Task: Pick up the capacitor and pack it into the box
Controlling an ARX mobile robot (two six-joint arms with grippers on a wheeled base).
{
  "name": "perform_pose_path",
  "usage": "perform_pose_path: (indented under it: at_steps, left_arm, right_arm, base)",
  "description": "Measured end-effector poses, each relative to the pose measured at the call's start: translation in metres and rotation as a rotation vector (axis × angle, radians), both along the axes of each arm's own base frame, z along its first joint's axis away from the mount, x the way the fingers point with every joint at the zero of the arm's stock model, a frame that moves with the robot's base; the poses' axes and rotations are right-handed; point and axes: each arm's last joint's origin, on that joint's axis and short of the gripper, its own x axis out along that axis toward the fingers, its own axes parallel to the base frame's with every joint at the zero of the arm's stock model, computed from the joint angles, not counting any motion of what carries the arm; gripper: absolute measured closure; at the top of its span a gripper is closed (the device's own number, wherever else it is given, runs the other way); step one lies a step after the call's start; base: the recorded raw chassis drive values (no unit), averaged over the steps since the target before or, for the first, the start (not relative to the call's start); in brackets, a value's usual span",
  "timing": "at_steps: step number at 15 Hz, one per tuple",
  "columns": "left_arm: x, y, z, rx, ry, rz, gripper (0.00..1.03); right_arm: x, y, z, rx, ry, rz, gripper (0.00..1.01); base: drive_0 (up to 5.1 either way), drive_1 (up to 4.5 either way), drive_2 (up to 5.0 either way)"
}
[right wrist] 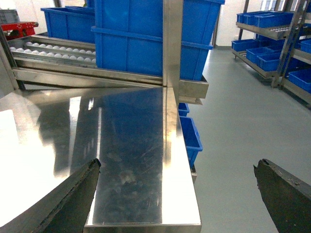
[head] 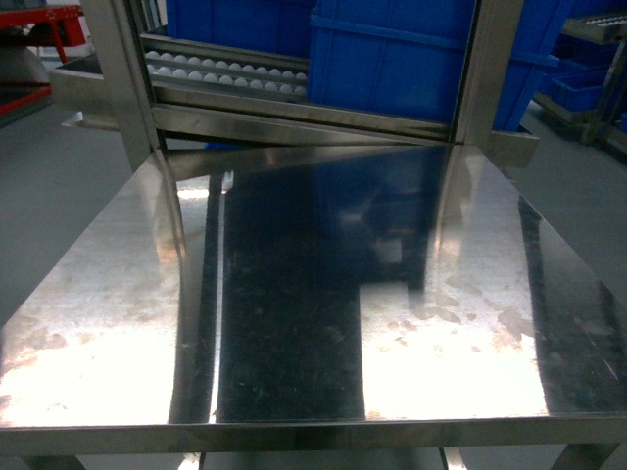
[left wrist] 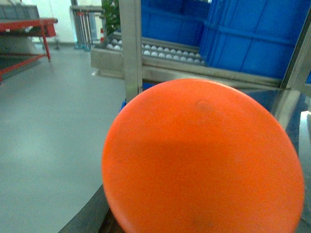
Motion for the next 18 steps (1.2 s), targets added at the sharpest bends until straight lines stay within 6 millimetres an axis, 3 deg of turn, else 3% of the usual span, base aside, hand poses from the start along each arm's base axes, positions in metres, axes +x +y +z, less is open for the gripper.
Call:
perform_pose_path:
  at_steps: [18]
  left_arm:
    - [0.0000, 0.0000, -0.0011, 0.001, 0.008, -0.002, 0.59]
  right_arm:
    - [0.0000, 0.0000, 0.0000, 0.000, 0.000, 0.000, 0.03]
  base:
    - [0.0, 0.00, 0.0]
